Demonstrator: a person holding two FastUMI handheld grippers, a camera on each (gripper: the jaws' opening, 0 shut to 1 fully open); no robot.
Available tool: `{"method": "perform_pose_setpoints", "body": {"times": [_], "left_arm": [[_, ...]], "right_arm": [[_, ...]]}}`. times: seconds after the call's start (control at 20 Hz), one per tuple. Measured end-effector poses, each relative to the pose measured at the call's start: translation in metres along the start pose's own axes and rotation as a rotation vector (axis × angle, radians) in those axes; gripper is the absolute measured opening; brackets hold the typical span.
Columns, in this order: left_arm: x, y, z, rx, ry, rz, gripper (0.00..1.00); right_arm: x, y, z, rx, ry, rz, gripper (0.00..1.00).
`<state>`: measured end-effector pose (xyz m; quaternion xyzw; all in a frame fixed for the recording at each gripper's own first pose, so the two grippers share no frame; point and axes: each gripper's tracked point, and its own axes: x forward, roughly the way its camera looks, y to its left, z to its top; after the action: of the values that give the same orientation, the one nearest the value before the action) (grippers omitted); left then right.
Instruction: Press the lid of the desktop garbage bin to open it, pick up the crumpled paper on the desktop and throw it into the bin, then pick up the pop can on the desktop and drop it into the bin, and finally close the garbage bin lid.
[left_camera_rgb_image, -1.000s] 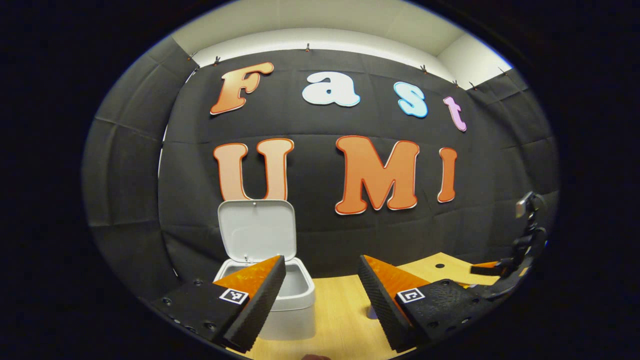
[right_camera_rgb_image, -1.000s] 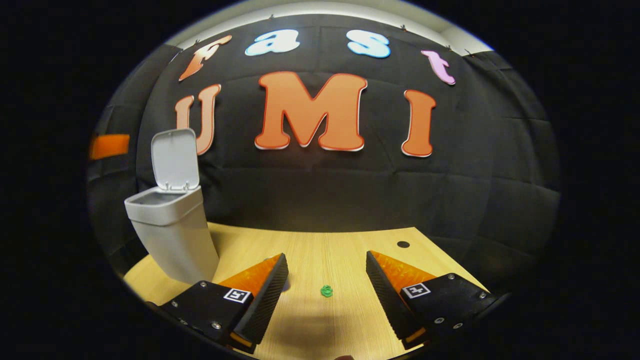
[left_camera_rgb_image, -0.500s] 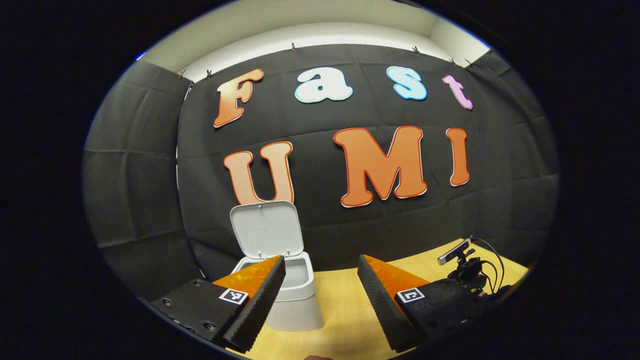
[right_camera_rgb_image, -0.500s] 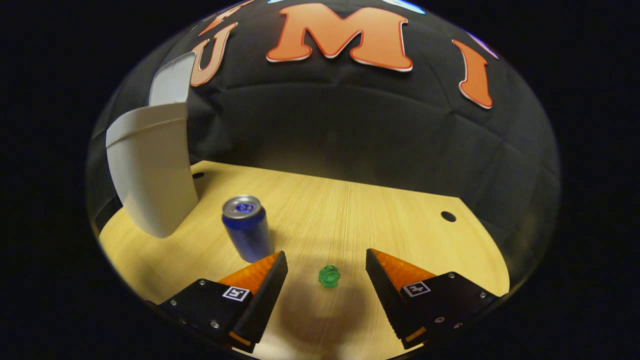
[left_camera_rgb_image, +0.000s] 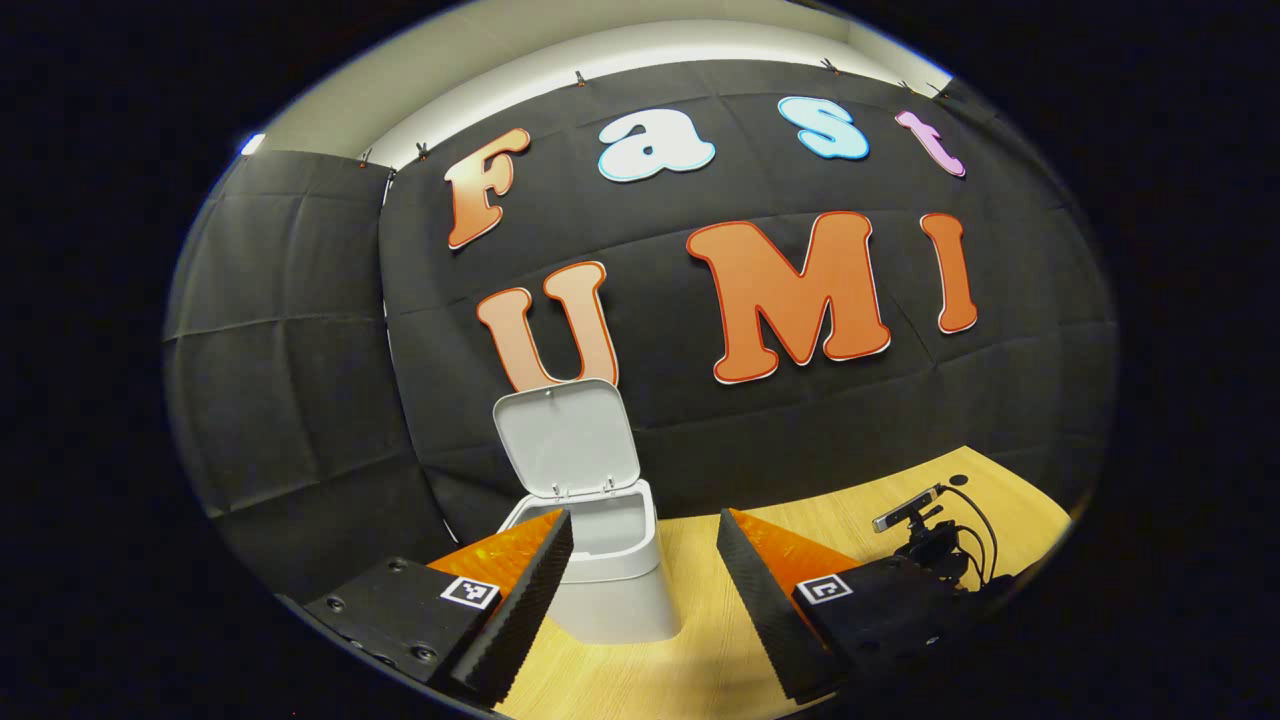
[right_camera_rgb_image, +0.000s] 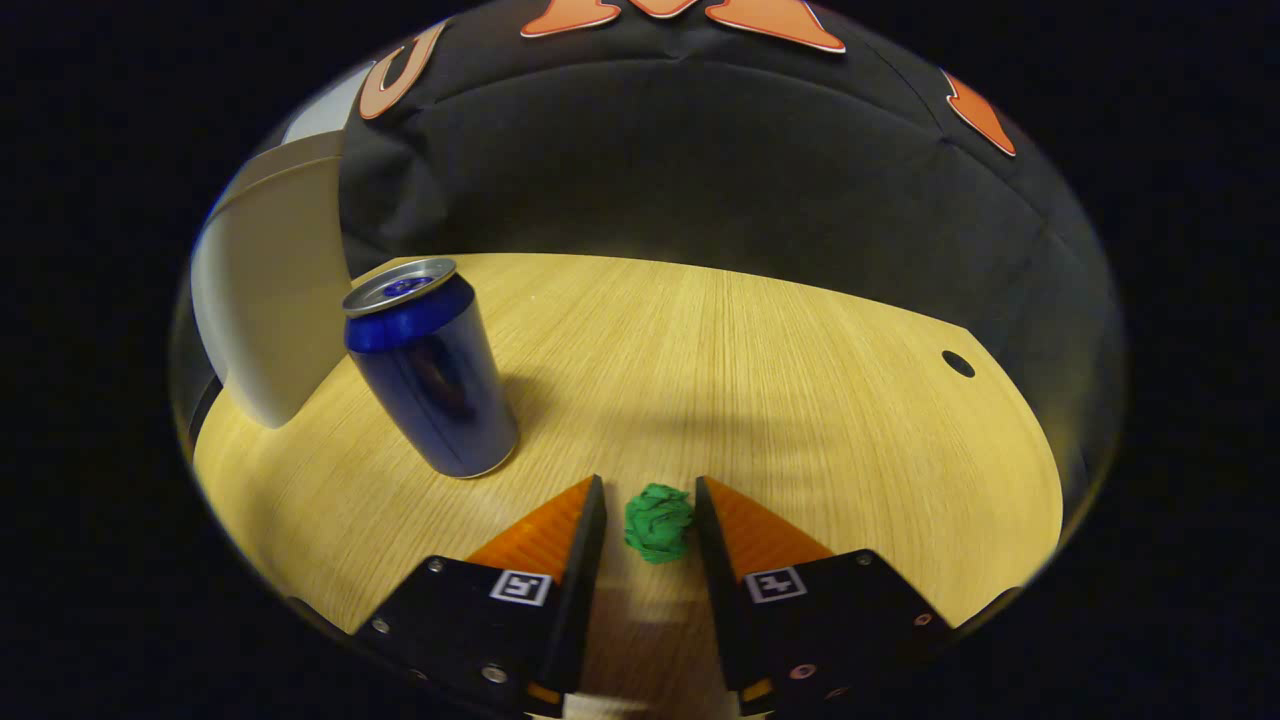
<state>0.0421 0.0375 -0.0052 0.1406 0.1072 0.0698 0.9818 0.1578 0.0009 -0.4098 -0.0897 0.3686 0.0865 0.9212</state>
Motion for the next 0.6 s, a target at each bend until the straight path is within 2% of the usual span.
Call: {"method": "perform_pose_setpoints", "body": {"times": [0.05, 0.2, 0.25, 0.3, 0.45, 0.6], "left_arm": [[0.001, -0.003, 0.0, 0.004, -0.002, -0.007, 0.92], [0.0, -0.008, 0.001, 0.006, -0.006, -0.036, 0.91], [0.0, -0.008, 0.0, 0.004, -0.01, -0.043, 0.96], [0.0, -0.005, 0.002, 0.001, -0.016, -0.05, 0.9], [0.0, 0.006, 0.0, -0.026, -0.03, -0.063, 0.89], [0.001, 0.02, -0.001, -0.067, -0.052, -0.074, 0.89]], "right_arm": [[0.001, -0.001, -0.002, -0.011, 0.004, -0.01, 0.36], [-0.009, 0.002, 0.002, 0.004, 0.0, 0.0, 0.22], [-0.01, 0.003, 0.004, 0.025, 0.005, 0.016, 0.16], [-0.017, 0.003, 0.011, 0.047, -0.003, 0.019, 0.14], [-0.049, -0.004, 0.062, 0.093, -0.116, 0.004, 0.1], [-0.103, 0.008, 0.136, 0.11, -0.258, 0.034, 0.1]]}}
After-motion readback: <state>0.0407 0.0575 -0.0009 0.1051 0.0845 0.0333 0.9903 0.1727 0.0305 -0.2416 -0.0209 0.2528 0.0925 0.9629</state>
